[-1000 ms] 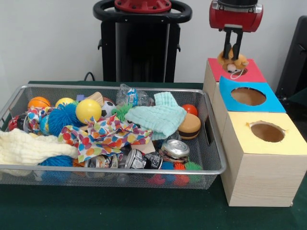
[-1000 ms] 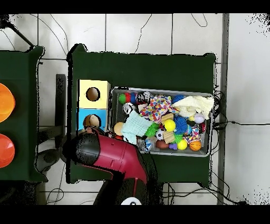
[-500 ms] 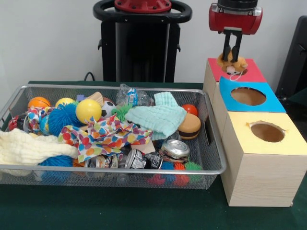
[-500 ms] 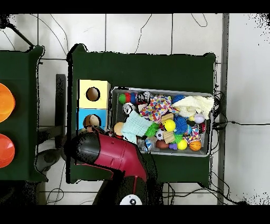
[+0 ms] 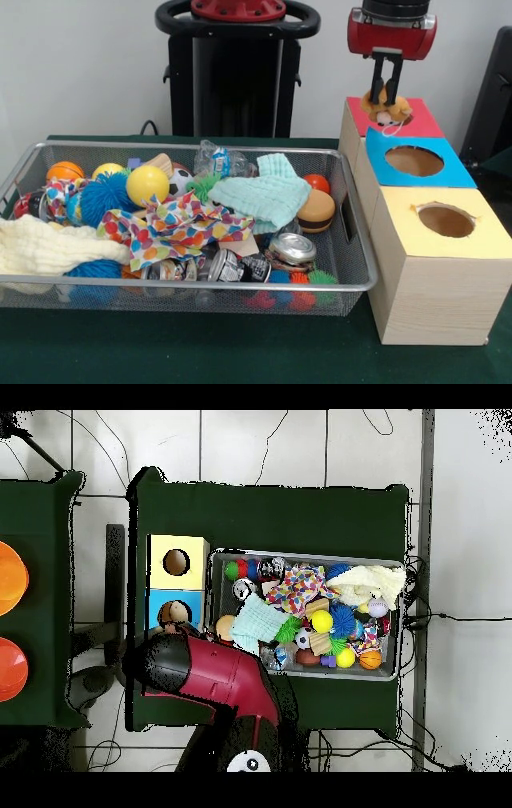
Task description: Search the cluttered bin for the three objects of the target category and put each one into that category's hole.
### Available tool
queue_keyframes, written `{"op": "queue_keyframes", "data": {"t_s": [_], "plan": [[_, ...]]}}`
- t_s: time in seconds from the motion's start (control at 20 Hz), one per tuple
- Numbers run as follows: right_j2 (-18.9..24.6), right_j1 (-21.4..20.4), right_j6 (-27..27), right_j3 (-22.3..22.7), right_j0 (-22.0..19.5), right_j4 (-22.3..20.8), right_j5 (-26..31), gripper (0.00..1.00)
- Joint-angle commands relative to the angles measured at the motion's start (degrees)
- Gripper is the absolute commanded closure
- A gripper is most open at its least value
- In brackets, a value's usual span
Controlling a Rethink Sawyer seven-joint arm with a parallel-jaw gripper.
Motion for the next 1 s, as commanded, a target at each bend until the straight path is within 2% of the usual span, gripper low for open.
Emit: {"op": "queue_keyframes", "data": {"t_s": [0.05,0.7,1.0], "plan": [[5.33,2.32,8.04,-3.24,-2.78,0.16,-3.53,1.0],[6.52,3.34,7.39,-3.15,-4.14,-0.16,-5.46,1.0],[6.4,3.57,7.16,-4.2,-4.54,-0.46,-4.32,1.0]]}}
